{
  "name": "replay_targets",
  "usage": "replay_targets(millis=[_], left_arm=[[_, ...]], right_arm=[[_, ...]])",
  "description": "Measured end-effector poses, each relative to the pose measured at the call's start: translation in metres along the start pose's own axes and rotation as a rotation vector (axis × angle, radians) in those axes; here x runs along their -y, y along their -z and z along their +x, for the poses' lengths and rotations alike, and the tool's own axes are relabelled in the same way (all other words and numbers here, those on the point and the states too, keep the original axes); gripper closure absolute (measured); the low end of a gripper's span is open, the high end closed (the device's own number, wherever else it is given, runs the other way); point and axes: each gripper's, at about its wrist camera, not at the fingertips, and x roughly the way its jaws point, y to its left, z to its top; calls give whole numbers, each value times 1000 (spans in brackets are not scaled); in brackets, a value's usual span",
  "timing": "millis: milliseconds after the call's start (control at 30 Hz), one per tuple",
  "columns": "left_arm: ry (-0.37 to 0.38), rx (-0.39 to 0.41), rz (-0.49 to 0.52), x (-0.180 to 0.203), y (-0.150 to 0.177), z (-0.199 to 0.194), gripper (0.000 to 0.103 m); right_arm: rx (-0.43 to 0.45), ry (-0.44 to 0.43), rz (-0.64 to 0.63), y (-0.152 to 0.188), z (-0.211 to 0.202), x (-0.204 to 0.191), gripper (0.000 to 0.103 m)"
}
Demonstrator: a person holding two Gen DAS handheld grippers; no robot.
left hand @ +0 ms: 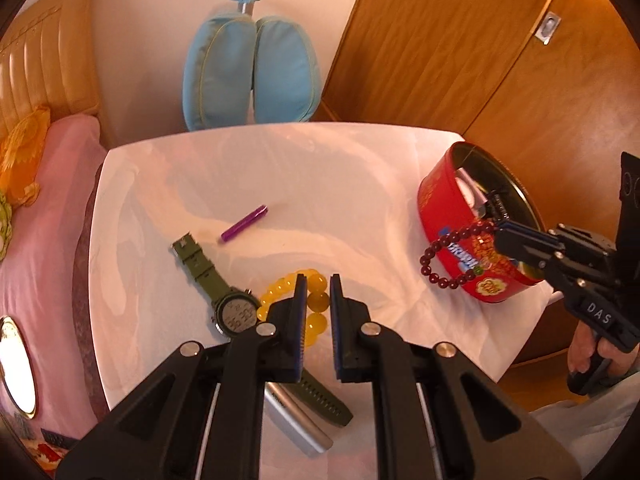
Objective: Organize jewelry
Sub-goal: 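Carry both bracelets over the red tin and open the right tool inside it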
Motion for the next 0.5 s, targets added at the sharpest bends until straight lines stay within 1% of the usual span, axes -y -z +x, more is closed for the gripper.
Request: replay_targets(millis=[133,233,333,400,500], left_arm=[[72,39,68,18,-15,-6,92],[126,45,114,29,-24,-4,92],[160,57,151,45,-31,-5,92],[160,63,166,57,-35,-5,92],[165,70,165,77,-41,-2,92]], right_arm=[[40,74,55,3,-25,2,92],[67,167,102,8,-47,13,93],[80,243,164,19,-67,36,92],[97,282,197,28,-81,54,92],[129,315,246,39,-99,90,92]])
